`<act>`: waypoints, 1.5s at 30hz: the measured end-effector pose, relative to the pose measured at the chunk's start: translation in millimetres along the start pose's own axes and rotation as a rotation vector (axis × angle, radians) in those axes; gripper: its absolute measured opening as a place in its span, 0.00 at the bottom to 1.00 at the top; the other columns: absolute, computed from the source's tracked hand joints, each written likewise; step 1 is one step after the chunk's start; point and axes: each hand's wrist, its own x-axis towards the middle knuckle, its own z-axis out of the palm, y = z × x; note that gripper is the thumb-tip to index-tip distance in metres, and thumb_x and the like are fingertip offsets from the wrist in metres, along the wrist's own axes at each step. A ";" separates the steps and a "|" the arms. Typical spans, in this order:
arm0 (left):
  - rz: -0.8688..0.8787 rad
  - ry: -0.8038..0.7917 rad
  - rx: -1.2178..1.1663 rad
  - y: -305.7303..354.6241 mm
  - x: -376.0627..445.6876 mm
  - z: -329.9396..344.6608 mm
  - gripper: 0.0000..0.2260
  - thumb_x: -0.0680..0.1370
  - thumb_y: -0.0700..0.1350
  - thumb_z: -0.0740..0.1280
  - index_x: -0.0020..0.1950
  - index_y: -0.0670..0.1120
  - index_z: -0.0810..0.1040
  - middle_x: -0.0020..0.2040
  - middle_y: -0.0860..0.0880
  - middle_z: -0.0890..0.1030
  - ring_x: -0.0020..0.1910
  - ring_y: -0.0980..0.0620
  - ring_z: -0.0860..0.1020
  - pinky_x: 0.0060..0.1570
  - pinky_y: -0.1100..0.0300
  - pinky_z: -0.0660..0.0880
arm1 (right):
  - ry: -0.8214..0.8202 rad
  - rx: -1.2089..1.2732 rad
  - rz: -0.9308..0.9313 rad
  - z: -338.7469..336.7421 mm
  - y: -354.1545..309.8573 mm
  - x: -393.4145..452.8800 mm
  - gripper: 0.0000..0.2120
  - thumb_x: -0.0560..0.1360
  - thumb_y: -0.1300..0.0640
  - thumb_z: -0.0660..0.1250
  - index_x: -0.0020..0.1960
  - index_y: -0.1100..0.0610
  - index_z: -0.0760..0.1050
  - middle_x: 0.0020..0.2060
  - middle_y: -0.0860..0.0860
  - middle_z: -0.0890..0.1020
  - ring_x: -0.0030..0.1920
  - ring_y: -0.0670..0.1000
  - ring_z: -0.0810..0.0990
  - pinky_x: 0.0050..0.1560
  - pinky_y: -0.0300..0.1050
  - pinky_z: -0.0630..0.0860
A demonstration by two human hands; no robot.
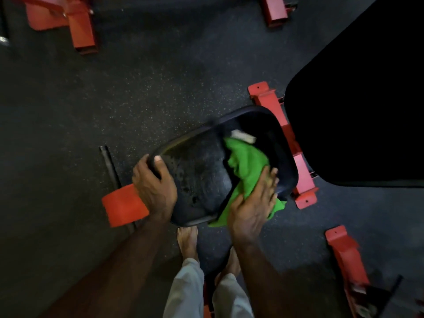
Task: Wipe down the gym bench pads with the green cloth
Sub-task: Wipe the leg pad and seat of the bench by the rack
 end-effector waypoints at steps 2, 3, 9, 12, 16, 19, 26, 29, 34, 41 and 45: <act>0.055 -0.026 0.004 1.8 -19.5 -0.1 0.28 0.84 0.58 0.58 0.79 0.42 0.66 0.75 0.41 0.71 0.74 0.43 0.68 0.72 0.54 0.63 | -0.006 -0.013 -0.044 10.2 -15.8 -16.9 0.39 0.75 0.56 0.62 0.83 0.58 0.54 0.83 0.57 0.56 0.84 0.57 0.51 0.81 0.63 0.50; 0.074 -0.019 -0.005 3.2 -29.2 0.4 0.29 0.84 0.58 0.58 0.80 0.41 0.63 0.77 0.41 0.68 0.76 0.44 0.66 0.73 0.55 0.61 | -0.049 -0.040 -0.193 14.0 -20.0 -28.0 0.36 0.75 0.54 0.61 0.82 0.59 0.58 0.81 0.60 0.61 0.83 0.59 0.54 0.81 0.63 0.50; 0.061 0.070 -0.022 -3.4 -49.2 -1.5 0.29 0.84 0.56 0.60 0.80 0.39 0.64 0.78 0.38 0.67 0.77 0.41 0.65 0.76 0.52 0.59 | -0.168 -0.121 -0.455 -5.7 14.4 10.2 0.43 0.73 0.57 0.62 0.85 0.53 0.51 0.85 0.51 0.50 0.84 0.52 0.46 0.82 0.59 0.48; 0.026 0.030 -0.019 -7.3 -53.7 0.0 0.30 0.84 0.58 0.59 0.81 0.42 0.61 0.79 0.40 0.66 0.78 0.42 0.64 0.76 0.47 0.61 | 0.001 -0.017 -0.107 -13.3 19.5 30.1 0.41 0.74 0.54 0.59 0.85 0.54 0.50 0.85 0.50 0.51 0.84 0.52 0.47 0.82 0.64 0.51; 0.012 0.058 0.028 -6.6 -56.6 5.3 0.30 0.85 0.57 0.60 0.82 0.44 0.59 0.78 0.40 0.67 0.77 0.41 0.66 0.72 0.47 0.64 | -0.119 -0.093 -0.301 -2.7 0.5 1.2 0.44 0.75 0.55 0.62 0.85 0.52 0.44 0.85 0.52 0.46 0.84 0.55 0.43 0.82 0.61 0.45; 0.012 0.057 0.040 -4.2 -57.8 6.1 0.29 0.85 0.54 0.62 0.82 0.43 0.59 0.78 0.39 0.67 0.76 0.41 0.66 0.72 0.47 0.64 | -0.324 -0.185 -0.725 -11.5 16.3 12.6 0.47 0.73 0.59 0.67 0.85 0.50 0.46 0.85 0.50 0.46 0.84 0.53 0.44 0.82 0.61 0.51; 0.030 0.060 0.052 -5.9 -58.1 5.2 0.29 0.85 0.55 0.62 0.82 0.43 0.59 0.77 0.40 0.68 0.75 0.41 0.67 0.71 0.46 0.66 | 0.057 -0.038 -0.073 -21.5 32.0 66.2 0.41 0.73 0.54 0.60 0.85 0.56 0.51 0.83 0.57 0.55 0.83 0.60 0.54 0.79 0.68 0.55; 0.050 0.073 0.039 -5.7 -58.6 5.2 0.29 0.85 0.54 0.63 0.82 0.42 0.60 0.76 0.39 0.68 0.75 0.40 0.68 0.72 0.46 0.66 | -0.159 -0.145 -0.330 -13.8 10.0 23.3 0.44 0.75 0.54 0.61 0.85 0.50 0.43 0.85 0.53 0.47 0.84 0.56 0.44 0.81 0.64 0.47; 0.100 0.074 0.034 -15.9 -55.4 6.8 0.30 0.82 0.49 0.64 0.82 0.40 0.60 0.76 0.37 0.69 0.75 0.39 0.67 0.74 0.47 0.64 | -0.306 -0.212 -0.704 -25.8 37.7 49.2 0.48 0.71 0.58 0.68 0.85 0.52 0.48 0.85 0.52 0.49 0.84 0.54 0.47 0.80 0.63 0.57; 0.052 0.095 -0.080 -7.0 -56.6 4.9 0.25 0.86 0.51 0.59 0.80 0.41 0.64 0.76 0.41 0.70 0.75 0.44 0.68 0.73 0.57 0.63 | -0.202 -0.060 -0.307 -9.1 -6.8 10.8 0.40 0.76 0.53 0.56 0.85 0.53 0.46 0.85 0.52 0.48 0.84 0.55 0.44 0.82 0.59 0.47; -0.114 0.119 -0.416 -12.4 -42.4 -9.5 0.20 0.85 0.47 0.56 0.73 0.41 0.75 0.70 0.44 0.78 0.70 0.50 0.75 0.70 0.59 0.71 | -0.380 -0.192 -0.638 -11.8 -8.2 -4.4 0.42 0.78 0.50 0.61 0.85 0.52 0.42 0.85 0.53 0.45 0.84 0.54 0.43 0.81 0.61 0.56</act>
